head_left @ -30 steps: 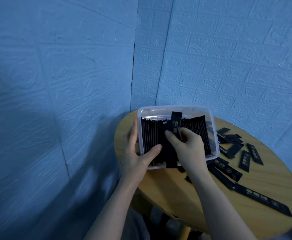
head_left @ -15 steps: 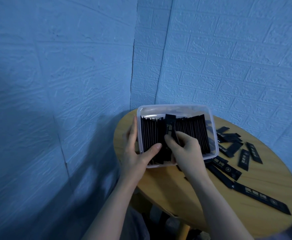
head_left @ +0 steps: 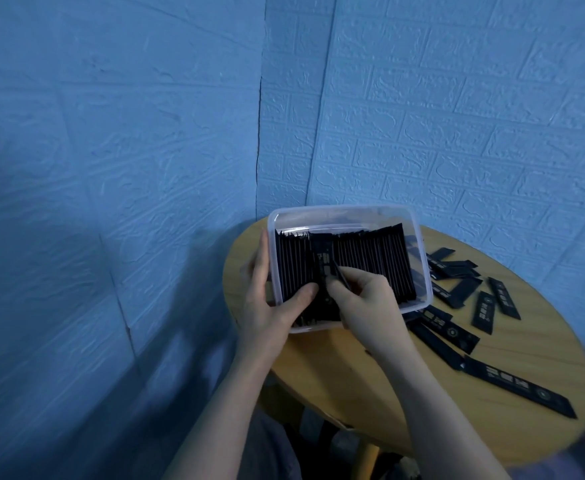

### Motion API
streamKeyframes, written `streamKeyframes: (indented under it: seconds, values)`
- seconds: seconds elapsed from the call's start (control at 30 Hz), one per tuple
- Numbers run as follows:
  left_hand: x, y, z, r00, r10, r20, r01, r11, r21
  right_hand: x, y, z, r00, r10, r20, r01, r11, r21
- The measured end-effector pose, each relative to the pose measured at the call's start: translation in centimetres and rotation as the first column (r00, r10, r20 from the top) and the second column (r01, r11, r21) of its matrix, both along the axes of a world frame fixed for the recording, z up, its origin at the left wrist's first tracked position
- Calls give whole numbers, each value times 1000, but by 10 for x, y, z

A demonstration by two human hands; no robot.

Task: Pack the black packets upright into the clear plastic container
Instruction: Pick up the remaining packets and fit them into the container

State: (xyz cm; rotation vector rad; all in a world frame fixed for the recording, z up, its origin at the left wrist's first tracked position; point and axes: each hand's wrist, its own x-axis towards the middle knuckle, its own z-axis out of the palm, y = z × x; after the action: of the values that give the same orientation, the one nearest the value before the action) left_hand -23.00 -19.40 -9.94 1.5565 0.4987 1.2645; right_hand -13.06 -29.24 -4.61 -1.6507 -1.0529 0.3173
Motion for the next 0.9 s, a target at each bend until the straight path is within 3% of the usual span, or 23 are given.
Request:
streamKeyframes:
  seconds: [0.27,0.5,0.6,0.77,0.9]
  values:
    - [-1,1,-1,1000,0,5,-1,1000,27,-6,0,0,920,-276,278,272,961,54]
    - [-1,0,0,999,18,28,-19,999,47,-10,-2,0,985,-58,160,45,995,83]
    - [-2,-1,1,1000,3,27,-5,999,49,-5,-3,3,997,-30,74,25,997,78]
    - [-3,-1,2,999,-9,38,7,999,44,-2,4,3,983,-72,172,73,997,0]
    - [-3,-1,3,999,-14,41,13,1000,26,-5,-2,7,989,49,138,-51,999,10]
